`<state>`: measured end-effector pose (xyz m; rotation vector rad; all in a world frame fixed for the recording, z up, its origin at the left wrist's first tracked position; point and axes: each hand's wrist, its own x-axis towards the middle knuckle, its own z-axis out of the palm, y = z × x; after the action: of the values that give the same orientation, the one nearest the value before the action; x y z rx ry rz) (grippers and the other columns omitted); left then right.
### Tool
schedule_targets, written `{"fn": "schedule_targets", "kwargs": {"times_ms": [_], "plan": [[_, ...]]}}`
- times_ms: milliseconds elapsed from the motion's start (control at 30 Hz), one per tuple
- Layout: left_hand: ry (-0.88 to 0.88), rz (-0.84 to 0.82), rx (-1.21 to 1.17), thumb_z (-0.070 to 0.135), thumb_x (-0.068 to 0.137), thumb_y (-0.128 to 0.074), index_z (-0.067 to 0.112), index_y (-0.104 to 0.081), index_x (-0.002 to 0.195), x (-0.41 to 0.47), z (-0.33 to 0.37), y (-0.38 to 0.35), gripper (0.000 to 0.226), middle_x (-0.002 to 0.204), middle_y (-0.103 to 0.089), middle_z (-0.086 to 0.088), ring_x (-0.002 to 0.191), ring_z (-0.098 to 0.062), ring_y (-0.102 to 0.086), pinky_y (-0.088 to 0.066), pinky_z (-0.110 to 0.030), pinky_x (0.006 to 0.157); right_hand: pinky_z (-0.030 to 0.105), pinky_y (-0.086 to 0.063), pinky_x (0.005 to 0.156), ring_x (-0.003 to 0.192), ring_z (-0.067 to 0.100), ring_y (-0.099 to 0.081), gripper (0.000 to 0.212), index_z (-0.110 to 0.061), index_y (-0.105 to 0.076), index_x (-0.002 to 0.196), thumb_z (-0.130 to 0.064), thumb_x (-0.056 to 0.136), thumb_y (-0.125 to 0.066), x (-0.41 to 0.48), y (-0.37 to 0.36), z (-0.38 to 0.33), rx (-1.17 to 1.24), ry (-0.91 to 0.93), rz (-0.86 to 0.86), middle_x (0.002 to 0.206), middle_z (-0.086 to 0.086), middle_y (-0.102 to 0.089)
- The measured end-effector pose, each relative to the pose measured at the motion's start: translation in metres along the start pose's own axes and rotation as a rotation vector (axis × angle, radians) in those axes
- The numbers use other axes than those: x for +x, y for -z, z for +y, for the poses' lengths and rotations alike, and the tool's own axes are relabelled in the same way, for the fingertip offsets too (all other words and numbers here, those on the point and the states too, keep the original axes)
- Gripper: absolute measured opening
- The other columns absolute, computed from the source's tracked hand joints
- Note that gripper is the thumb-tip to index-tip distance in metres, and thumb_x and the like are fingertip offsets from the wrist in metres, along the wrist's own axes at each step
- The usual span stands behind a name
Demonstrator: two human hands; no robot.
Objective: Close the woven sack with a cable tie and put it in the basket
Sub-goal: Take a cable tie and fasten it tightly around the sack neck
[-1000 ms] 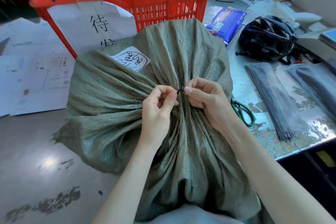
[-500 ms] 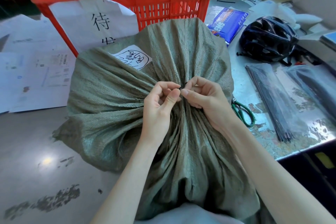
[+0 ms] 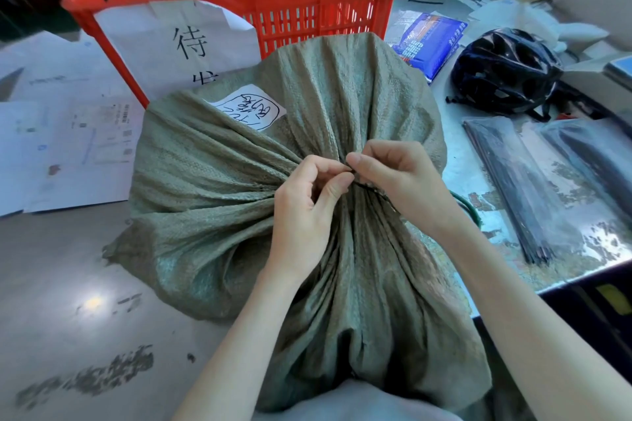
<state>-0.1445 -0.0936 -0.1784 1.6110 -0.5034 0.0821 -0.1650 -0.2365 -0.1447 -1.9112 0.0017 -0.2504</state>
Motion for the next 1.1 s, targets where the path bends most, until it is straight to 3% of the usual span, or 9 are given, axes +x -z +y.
{"fn": "schedule_targets", "kwargs": {"times_ms": [67, 200, 333, 567, 833, 1000, 1100], "plan": [[-0.035, -0.005, 0.06, 0.021, 0.09, -0.061, 0.029, -0.059, 0.086, 0.0, 0.001, -0.001, 0.008, 0.079, -0.065, 0.011, 0.074, -0.002, -0.059, -0.046, -0.021, 0.073, 0.025, -0.025, 0.051, 0.053, 0.009, -0.031, 0.04, 0.0, -0.05, 0.06, -0.027, 0.088, -0.057, -0.002, 0.001, 0.0, -0.031, 0.01, -0.008, 0.054, 0.005, -0.039], [-0.173, -0.029, 0.259, 0.012, 0.091, -0.061, 0.007, -0.06, 0.092, 0.003, 0.005, -0.003, 0.005, 0.081, -0.059, 0.006, 0.074, 0.009, -0.052, -0.04, -0.008, 0.072, 0.017, -0.023, 0.049, 0.048, 0.004, -0.027, 0.039, -0.022, -0.05, 0.053, -0.021, 0.091, -0.057, -0.003, 0.005, -0.002, 0.155, 0.004, 0.075, 0.05, -0.011, -0.035], [-0.268, -0.034, 0.342, 0.011, 0.091, -0.059, 0.001, -0.059, 0.092, 0.009, 0.011, -0.006, 0.01, 0.085, -0.057, 0.002, 0.076, 0.0, -0.049, -0.037, -0.006, 0.075, 0.017, -0.021, 0.046, 0.046, 0.006, -0.024, 0.042, -0.026, -0.051, 0.049, -0.02, 0.09, -0.057, -0.004, 0.006, -0.006, 0.28, 0.01, 0.128, 0.049, -0.009, -0.032], [-0.399, -0.06, 0.581, 0.018, 0.09, -0.057, 0.004, -0.059, 0.088, 0.019, 0.008, -0.002, 0.014, 0.085, -0.061, -0.006, 0.082, -0.021, -0.053, -0.037, -0.033, 0.078, 0.017, -0.02, 0.039, 0.042, 0.007, -0.023, 0.032, -0.011, -0.04, 0.061, -0.012, 0.091, -0.051, 0.0, 0.017, -0.01, 0.729, -0.063, 0.219, 0.047, -0.008, -0.032], [-0.348, -0.114, 0.747, 0.017, 0.078, -0.062, 0.01, -0.057, 0.079, 0.02, -0.01, 0.015, 0.008, 0.086, -0.063, 0.001, 0.084, -0.022, -0.057, -0.034, -0.035, 0.078, 0.016, -0.032, 0.037, 0.037, 0.009, -0.042, 0.049, -0.012, -0.054, 0.048, -0.012, 0.097, -0.045, 0.017, 0.042, -0.031, 1.251, -0.145, 0.381, 0.044, -0.004, -0.045], [-0.334, -0.158, 0.762, 0.018, 0.075, -0.059, 0.011, -0.055, 0.077, 0.02, -0.013, 0.017, 0.008, 0.084, -0.061, -0.001, 0.081, -0.025, -0.057, -0.035, -0.036, 0.076, 0.016, -0.032, 0.036, 0.038, 0.009, -0.04, 0.032, -0.011, -0.047, 0.064, -0.011, 0.095, -0.046, 0.021, 0.049, -0.035, 1.409, -0.12, 0.392, 0.047, -0.003, -0.047], [-0.312, -0.181, 0.735, 0.018, 0.075, -0.058, 0.01, -0.053, 0.076, 0.019, -0.016, 0.021, 0.009, 0.083, -0.059, -0.003, 0.08, -0.026, -0.057, -0.036, -0.037, 0.076, 0.016, -0.033, 0.035, 0.037, 0.009, -0.041, 0.034, -0.008, -0.046, 0.064, -0.013, 0.097, -0.045, 0.022, 0.052, -0.035, 1.447, -0.103, 0.386, 0.047, -0.002, -0.046]]}}
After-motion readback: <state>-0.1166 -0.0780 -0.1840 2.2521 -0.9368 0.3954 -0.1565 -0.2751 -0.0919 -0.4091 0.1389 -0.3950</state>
